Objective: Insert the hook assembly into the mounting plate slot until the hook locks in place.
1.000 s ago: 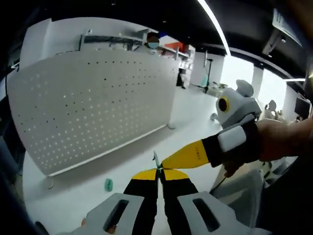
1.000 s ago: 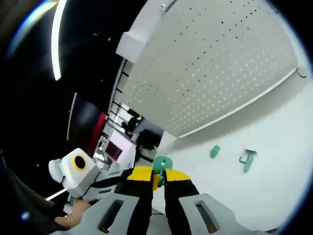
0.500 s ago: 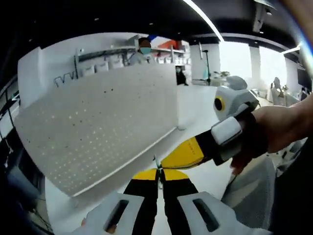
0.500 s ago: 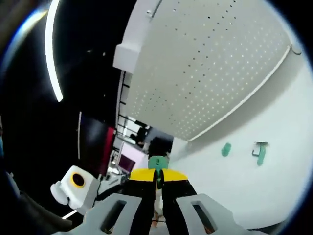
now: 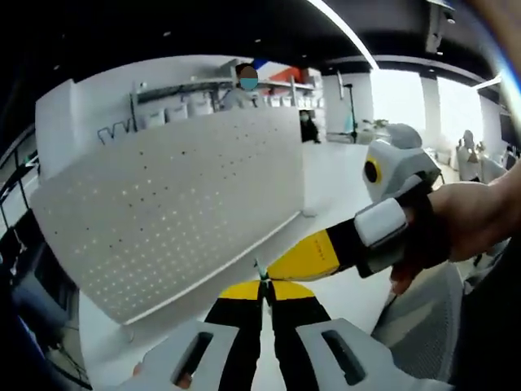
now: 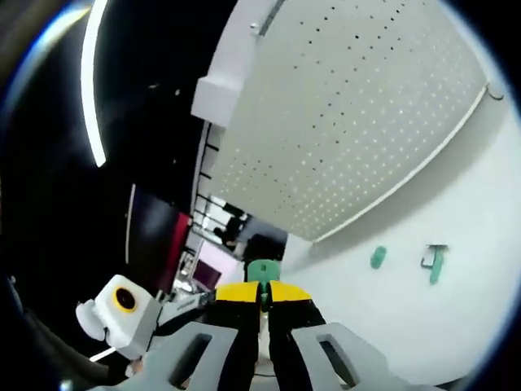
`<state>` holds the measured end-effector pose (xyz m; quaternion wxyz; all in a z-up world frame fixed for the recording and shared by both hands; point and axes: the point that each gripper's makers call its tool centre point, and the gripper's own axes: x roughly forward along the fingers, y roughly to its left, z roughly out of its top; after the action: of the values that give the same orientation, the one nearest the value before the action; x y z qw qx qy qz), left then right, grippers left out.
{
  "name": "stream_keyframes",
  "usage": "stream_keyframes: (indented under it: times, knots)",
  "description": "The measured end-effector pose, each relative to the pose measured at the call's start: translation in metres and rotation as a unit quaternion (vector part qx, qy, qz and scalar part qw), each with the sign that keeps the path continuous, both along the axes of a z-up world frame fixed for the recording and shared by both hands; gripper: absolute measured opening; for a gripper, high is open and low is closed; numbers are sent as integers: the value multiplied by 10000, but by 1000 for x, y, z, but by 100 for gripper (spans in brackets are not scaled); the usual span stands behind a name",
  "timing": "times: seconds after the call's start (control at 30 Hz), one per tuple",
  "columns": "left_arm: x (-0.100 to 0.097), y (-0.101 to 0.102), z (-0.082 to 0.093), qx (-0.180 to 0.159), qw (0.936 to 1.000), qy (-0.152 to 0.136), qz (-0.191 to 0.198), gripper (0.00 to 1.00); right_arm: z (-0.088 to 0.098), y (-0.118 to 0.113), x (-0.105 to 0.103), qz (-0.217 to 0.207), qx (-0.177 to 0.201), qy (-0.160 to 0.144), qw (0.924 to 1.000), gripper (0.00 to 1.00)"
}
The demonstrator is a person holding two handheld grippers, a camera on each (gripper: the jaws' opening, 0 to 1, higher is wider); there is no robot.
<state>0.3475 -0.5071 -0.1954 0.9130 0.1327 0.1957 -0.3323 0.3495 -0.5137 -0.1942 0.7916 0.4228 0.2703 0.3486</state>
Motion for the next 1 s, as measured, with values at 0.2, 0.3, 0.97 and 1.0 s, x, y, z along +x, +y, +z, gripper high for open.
stream_keyframes:
  times: [0.2,0.3,0.97,1.0]
  knots:
    - [-1,2,0,-29,10000,-29,-32,4,1,2,0,104,-276,-202,9994,0]
    - [-1,2,2,-64,9999,-25,-103,5,0,1,1,98,-357,-240,9990,0]
    - [-10,-2,-10,-988,9906,943,-23,49,2,-4,4,308,-1628,-1220,9786,0]
    - [-10,-1,-11,-1051,9894,1001,-3,50,3,-4,4,324,-1659,-1258,9775,0]
